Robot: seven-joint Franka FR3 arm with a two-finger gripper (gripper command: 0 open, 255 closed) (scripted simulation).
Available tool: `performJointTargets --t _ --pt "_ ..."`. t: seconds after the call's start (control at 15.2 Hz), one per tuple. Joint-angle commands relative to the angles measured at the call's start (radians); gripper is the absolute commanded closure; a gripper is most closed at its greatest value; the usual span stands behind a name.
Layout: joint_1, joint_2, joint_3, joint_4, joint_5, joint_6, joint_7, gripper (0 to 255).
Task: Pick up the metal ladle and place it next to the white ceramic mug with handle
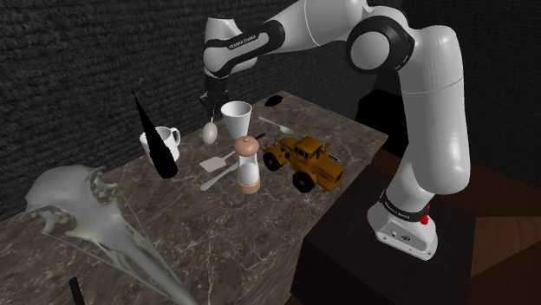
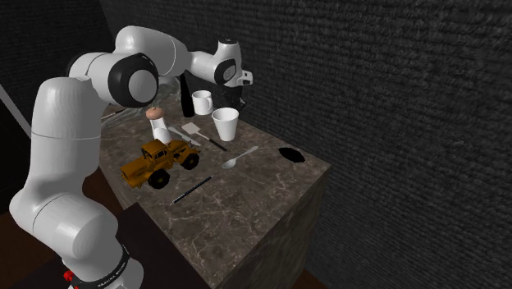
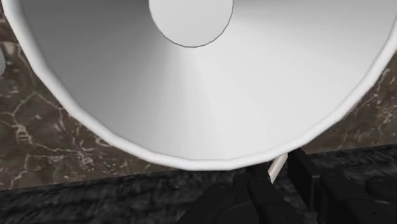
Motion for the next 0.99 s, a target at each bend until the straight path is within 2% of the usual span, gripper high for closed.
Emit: performJointTargets --t 0.0,0.07,0.13,0.2,0.26,0.46,0.73,0.92 --pt "-0.002 0.037 -0.001 -0.023 -0.003 -0.029 -0.001 255" --pt "-0.002 0.037 0.0 -0.023 -0.003 -0.029 -0.001 255" --pt "0.001 0.035 0.001 -0.028 -0.003 -0.025 0.003 0" --pt "0.011 0.024 0.002 -0.044 -0.007 -0.02 0.015 0" --pt "0.004 0.046 0.001 -0.004 -0.005 -0.039 0.01 0" --pt "-0.002 0.037 -0.001 -0.023 -0.003 -0.029 -0.001 0" --pt "-0.005 -0.026 -0.007 0.008 -0.011 -0.123 0.004 0" --pt "-0.005 -0.026 -0.007 0.008 -0.011 -0.123 0.004 0"
